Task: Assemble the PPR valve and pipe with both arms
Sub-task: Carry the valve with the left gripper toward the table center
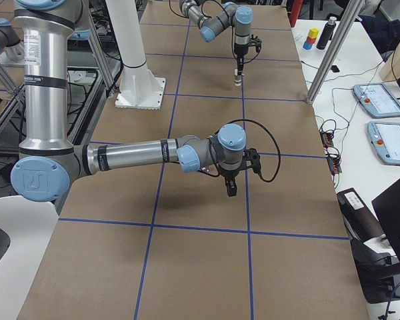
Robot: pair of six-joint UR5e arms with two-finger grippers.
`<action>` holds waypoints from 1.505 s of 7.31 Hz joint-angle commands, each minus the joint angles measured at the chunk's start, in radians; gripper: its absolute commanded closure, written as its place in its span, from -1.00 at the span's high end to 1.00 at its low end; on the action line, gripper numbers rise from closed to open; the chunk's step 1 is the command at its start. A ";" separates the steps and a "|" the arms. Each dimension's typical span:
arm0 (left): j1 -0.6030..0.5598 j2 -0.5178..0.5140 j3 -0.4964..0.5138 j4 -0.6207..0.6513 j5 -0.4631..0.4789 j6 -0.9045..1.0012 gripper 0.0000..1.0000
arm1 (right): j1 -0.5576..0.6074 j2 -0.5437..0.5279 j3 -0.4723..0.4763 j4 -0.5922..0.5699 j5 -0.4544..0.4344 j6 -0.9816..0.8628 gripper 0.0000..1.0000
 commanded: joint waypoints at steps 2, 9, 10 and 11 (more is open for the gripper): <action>0.023 -0.032 0.090 -0.035 0.003 -0.005 -1.00 | -0.001 0.000 0.000 0.000 0.001 0.001 0.98; 0.055 -0.038 0.099 -0.038 0.002 -0.045 -1.00 | -0.005 0.000 -0.006 0.000 0.000 0.001 0.98; 0.058 -0.040 0.105 -0.038 0.002 -0.048 -1.00 | -0.005 0.000 -0.006 0.000 0.000 0.001 0.98; 0.059 -0.040 0.105 -0.038 0.002 -0.052 -1.00 | -0.007 0.000 -0.008 0.000 0.000 0.001 0.98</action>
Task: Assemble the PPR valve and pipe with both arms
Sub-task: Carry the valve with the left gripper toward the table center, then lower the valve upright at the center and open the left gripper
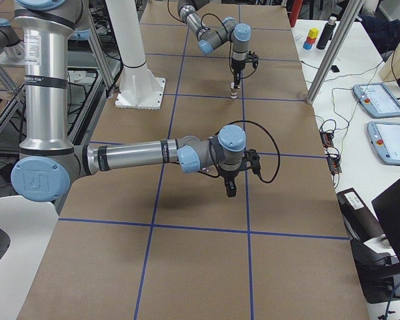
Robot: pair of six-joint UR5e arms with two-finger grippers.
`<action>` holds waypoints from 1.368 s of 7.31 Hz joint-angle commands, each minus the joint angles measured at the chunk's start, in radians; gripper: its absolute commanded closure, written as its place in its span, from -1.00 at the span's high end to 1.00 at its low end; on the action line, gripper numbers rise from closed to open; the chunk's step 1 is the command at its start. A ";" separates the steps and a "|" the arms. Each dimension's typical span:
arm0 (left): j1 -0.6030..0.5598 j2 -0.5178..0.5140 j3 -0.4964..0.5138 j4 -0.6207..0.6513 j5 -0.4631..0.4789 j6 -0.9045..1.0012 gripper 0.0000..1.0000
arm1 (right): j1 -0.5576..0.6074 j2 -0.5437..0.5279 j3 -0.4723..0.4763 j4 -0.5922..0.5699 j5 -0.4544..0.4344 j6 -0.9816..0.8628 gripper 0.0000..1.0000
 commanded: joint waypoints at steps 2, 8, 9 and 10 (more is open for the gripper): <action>0.001 0.001 0.003 -0.011 0.000 -0.014 0.31 | -0.001 0.000 -0.004 0.000 0.000 0.000 0.98; -0.063 0.070 -0.177 0.052 -0.052 0.003 0.77 | -0.053 0.057 -0.001 0.020 -0.003 0.158 0.98; -0.078 0.240 -0.376 0.043 -0.057 0.015 0.77 | -0.102 0.051 -0.001 0.096 -0.020 0.237 0.98; -0.091 0.406 -0.584 0.052 -0.060 0.123 0.77 | -0.175 0.045 0.002 0.195 -0.058 0.364 0.99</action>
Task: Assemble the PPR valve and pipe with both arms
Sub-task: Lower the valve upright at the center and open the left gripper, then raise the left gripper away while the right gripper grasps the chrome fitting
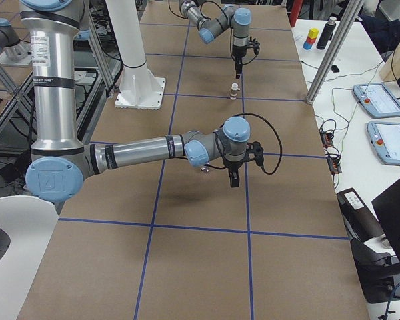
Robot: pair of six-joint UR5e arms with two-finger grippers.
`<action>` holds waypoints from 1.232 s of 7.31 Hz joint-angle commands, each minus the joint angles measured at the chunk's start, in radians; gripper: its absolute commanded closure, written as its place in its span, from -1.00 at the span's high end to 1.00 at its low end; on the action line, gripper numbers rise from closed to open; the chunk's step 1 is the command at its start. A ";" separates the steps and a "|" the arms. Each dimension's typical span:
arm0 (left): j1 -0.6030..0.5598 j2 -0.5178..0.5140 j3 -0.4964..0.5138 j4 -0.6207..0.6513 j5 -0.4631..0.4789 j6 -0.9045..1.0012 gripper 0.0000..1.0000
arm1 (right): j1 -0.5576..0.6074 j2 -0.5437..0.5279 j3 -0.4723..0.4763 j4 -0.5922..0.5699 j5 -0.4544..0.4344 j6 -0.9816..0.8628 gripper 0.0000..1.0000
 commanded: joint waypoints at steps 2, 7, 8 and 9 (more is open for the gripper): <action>-0.027 0.278 -0.322 0.008 -0.008 0.110 0.77 | -0.213 -0.043 0.020 0.215 -0.096 0.230 0.99; -0.027 0.283 -0.325 0.008 -0.005 0.104 0.77 | -0.431 -0.128 0.121 0.216 -0.284 0.266 0.84; -0.024 0.283 -0.323 0.008 -0.004 0.101 0.78 | -0.431 -0.128 0.115 0.216 -0.285 0.249 0.78; -0.023 0.284 -0.322 0.008 -0.004 0.099 0.78 | -0.431 -0.125 0.109 0.216 -0.285 0.247 0.75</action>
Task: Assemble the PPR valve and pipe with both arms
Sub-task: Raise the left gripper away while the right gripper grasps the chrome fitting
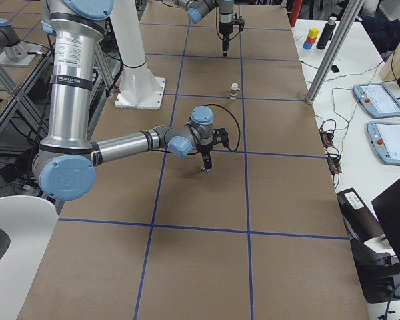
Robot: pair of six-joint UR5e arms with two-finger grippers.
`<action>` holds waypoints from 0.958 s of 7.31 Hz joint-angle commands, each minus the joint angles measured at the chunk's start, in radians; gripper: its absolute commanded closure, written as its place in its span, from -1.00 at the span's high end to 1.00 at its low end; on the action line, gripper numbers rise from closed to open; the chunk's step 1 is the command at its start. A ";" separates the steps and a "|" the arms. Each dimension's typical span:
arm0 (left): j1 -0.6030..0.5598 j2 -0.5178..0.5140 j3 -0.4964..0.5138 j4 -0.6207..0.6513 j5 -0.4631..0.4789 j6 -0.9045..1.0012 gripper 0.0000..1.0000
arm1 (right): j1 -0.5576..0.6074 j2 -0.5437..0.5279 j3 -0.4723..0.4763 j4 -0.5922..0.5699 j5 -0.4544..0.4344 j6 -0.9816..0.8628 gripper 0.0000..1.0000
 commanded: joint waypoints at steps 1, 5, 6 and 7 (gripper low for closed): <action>0.004 0.001 0.003 0.000 0.004 -0.004 0.80 | -0.003 0.004 -0.012 0.000 -0.006 -0.015 0.66; 0.006 0.001 0.005 0.000 0.007 -0.009 0.82 | -0.003 0.004 -0.023 0.000 -0.003 -0.042 0.25; 0.007 0.001 0.005 0.000 0.007 -0.009 0.82 | -0.002 0.004 -0.024 0.000 -0.001 -0.042 -0.03; 0.007 0.001 0.005 0.000 0.007 -0.010 0.82 | -0.002 0.004 -0.024 0.000 -0.001 -0.044 -0.31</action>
